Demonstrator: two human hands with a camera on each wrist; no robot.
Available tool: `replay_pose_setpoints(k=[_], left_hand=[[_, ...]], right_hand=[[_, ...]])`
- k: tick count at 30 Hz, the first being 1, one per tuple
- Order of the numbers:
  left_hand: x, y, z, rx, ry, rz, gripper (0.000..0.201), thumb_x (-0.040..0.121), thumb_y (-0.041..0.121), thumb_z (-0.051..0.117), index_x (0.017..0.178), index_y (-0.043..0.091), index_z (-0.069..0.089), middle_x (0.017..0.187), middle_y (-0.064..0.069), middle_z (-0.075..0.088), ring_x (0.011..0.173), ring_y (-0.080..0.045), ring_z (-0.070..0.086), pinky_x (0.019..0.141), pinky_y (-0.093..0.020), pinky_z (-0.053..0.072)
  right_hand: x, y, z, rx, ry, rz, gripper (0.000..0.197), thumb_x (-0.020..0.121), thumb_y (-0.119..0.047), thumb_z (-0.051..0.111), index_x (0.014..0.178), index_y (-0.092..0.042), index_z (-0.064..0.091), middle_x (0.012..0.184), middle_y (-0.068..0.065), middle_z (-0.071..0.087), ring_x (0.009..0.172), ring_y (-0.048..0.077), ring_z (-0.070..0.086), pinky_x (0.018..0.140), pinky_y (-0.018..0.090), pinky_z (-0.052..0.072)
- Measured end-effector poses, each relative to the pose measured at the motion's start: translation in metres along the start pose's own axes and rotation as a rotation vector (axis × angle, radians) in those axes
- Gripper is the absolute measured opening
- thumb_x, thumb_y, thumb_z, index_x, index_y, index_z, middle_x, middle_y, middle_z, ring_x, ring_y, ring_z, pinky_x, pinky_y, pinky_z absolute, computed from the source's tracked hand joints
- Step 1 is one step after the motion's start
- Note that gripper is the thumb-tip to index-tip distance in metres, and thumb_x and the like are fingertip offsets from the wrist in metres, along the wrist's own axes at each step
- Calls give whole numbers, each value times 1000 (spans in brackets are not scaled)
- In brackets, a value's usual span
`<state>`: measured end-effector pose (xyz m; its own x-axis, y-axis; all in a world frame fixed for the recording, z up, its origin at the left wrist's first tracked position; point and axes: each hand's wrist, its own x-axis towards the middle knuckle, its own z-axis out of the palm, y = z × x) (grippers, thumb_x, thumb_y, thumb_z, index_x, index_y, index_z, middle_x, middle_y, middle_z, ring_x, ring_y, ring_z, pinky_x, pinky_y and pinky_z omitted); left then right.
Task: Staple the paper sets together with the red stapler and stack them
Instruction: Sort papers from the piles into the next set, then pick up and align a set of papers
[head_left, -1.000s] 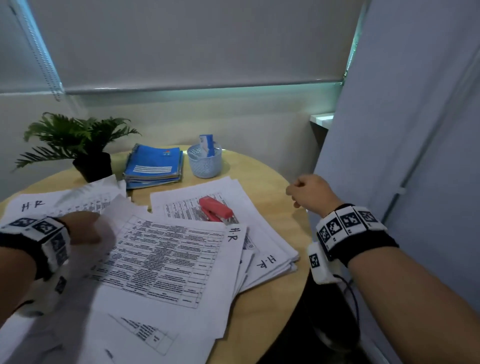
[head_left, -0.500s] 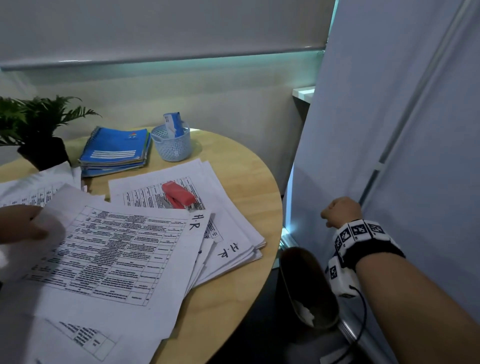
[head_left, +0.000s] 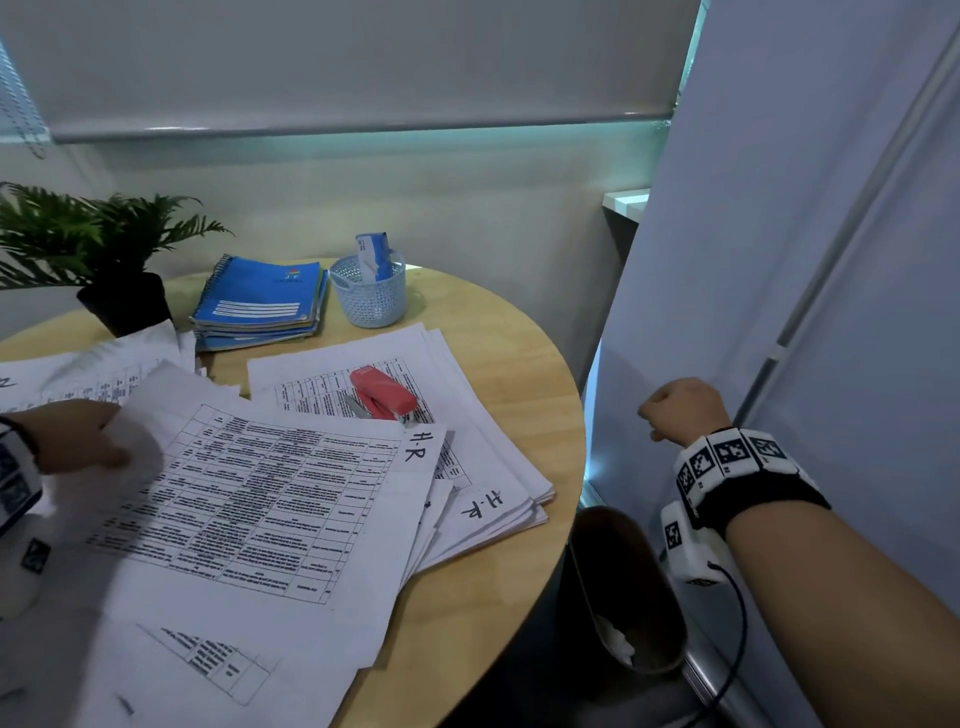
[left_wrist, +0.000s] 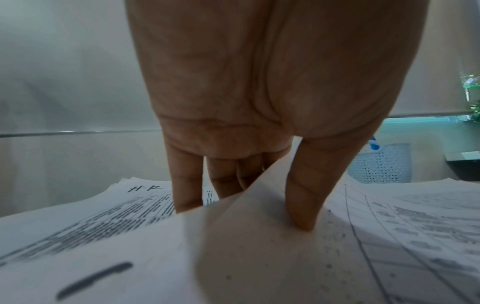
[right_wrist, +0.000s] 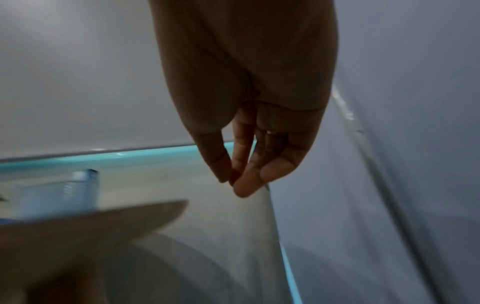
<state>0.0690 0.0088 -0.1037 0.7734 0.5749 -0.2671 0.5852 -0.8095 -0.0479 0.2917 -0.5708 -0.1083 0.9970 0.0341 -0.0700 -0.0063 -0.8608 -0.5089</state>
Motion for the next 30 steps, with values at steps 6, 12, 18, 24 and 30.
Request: replay_pose_setpoints(k=[6, 12, 18, 24, 30], left_hand=[[-56, 35, -35, -57, 94, -35, 45, 86, 19, 62, 127, 4, 51, 129, -14, 54, 118, -25, 50, 97, -26, 38], [-100, 49, -68, -198, 283, 72, 37, 92, 12, 49, 128, 5, 45, 128, -15, 53, 118, -29, 50, 95, -31, 37], [-140, 55, -109, -453, 481, 195, 41, 95, 12, 43, 136, 14, 44, 135, -10, 51, 121, -26, 48, 95, -28, 36], [-164, 53, -142, -612, 683, 349, 28, 94, 9, 45, 119, 17, 54, 108, 2, 57, 98, -15, 51, 81, -23, 36], [-148, 24, -143, -836, 1010, 191, 55, 84, 24, 64, 133, 19, 40, 132, -4, 43, 119, -20, 44, 105, -38, 39]], right_hand=[[-28, -92, -12, 88, 2, -239, 19, 84, -15, 58, 83, 2, 67, 84, 17, 70, 82, 30, 68, 76, 33, 53], [-72, -198, 0, 127, -129, -511, 11, 82, -24, 70, 85, -15, 67, 82, -2, 64, 83, 17, 61, 72, 26, 48], [-110, -277, 35, 212, -315, -682, 70, 78, -37, 76, 136, -21, 40, 131, 0, 48, 116, 16, 49, 95, 27, 39], [-123, -316, 49, 463, -492, -730, 53, 78, -35, 76, 124, -17, 56, 111, 3, 65, 99, 24, 63, 83, 33, 50], [-119, -326, 40, 696, -265, -688, 23, 80, -33, 75, 94, -15, 70, 95, 18, 70, 87, 34, 66, 83, 40, 54]])
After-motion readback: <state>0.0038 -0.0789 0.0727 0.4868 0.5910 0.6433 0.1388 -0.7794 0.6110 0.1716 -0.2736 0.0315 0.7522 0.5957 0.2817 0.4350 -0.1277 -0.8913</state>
